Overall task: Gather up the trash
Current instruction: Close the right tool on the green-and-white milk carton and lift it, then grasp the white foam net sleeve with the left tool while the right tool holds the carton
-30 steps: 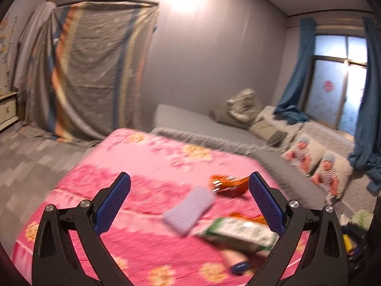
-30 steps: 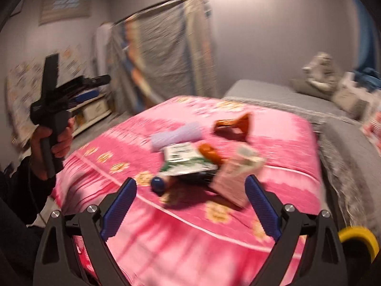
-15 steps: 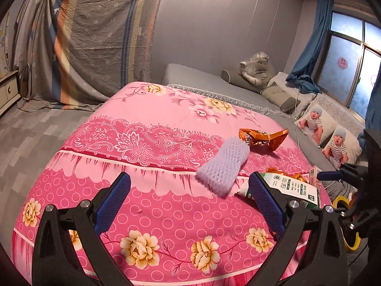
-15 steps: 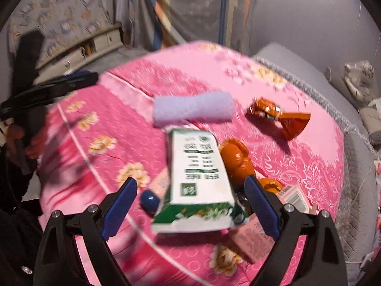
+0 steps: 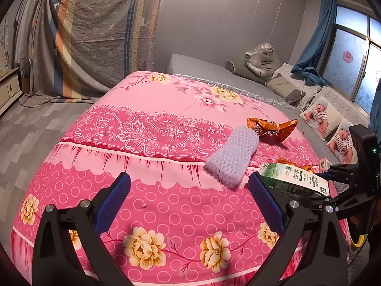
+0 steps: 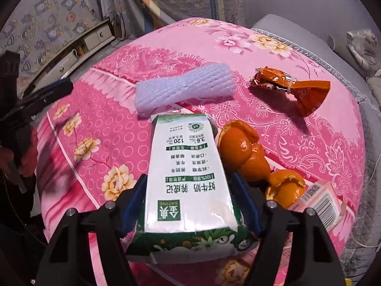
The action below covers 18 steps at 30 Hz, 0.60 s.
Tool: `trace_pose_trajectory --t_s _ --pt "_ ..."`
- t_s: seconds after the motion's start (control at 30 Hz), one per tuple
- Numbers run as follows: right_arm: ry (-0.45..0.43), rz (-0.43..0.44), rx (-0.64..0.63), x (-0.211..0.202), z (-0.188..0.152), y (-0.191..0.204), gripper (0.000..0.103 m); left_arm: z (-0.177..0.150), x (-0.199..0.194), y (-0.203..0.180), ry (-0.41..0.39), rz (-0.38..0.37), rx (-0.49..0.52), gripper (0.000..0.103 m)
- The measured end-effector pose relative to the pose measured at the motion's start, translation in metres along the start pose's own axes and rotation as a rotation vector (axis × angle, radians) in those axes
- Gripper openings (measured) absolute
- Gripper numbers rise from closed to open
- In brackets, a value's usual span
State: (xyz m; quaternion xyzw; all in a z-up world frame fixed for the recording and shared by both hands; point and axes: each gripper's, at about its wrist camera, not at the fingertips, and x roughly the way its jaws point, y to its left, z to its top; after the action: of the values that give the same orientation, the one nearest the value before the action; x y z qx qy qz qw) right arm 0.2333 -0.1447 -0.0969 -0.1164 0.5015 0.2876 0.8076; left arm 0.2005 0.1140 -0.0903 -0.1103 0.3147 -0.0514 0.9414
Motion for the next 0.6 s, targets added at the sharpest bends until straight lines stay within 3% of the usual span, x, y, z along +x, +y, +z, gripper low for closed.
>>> trace_pose_trajectory --t_s 0.3,0.6 --pt "-0.139 0.097 0.119 -0.043 -0.026 -0.016 0.063 0.007 0.014 -0.026 0.031 0.020 0.107 0.095" --pt "-0.257 0.113 0.200 -0.073 -0.071 -0.023 0.060 0.026 0.065 -0.065 0.071 0.081 0.319 0.094"
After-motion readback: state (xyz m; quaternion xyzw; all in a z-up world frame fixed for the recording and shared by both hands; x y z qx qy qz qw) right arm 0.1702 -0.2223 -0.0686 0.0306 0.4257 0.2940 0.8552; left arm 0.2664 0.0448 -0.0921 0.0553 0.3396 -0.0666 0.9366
